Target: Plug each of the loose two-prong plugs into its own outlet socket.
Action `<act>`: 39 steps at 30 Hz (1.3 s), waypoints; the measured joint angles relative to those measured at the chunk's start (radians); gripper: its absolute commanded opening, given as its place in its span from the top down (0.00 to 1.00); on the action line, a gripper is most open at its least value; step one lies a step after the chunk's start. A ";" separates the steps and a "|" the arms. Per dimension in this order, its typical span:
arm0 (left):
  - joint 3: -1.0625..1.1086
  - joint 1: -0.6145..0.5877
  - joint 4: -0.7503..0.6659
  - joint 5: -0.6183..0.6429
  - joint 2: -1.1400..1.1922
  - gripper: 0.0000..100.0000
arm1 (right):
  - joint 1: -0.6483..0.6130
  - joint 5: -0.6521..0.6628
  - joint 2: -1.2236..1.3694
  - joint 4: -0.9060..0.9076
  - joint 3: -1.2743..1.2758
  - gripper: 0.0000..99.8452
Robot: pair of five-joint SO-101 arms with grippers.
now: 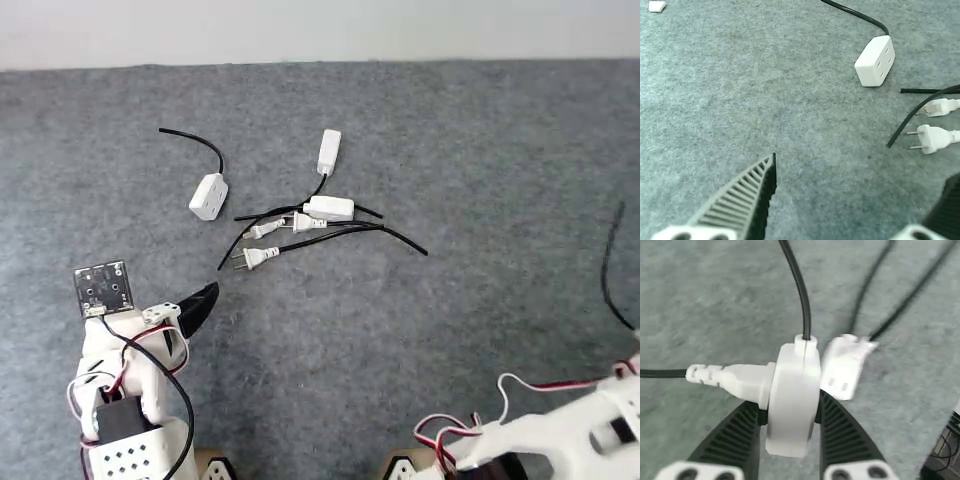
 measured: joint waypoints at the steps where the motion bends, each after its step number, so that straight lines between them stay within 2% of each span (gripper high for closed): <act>1: 0.000 0.000 0.006 0.000 0.000 0.53 | 0.014 0.000 0.000 -0.021 0.011 0.99; 7: 0.000 0.000 0.083 0.000 0.000 0.53 | 0.043 0.003 0.041 -0.101 0.025 0.99; 17: 0.000 0.000 0.092 0.000 0.000 0.53 | 0.041 0.005 0.407 -0.130 -0.157 0.99; 20: -0.011 0.000 0.106 0.000 0.031 0.53 | 0.041 0.005 0.503 -0.187 -0.193 0.93; 24: -0.069 0.000 0.106 0.000 0.176 0.53 | 0.026 0.011 0.597 -0.238 -0.204 0.83; 33: -0.259 -0.044 -0.023 0.000 0.666 0.53 | 0.008 0.057 0.631 -0.244 -0.204 0.82; 39: -0.379 -0.046 -0.041 0.000 0.884 0.53 | 0.011 0.057 0.470 -0.120 -0.204 0.82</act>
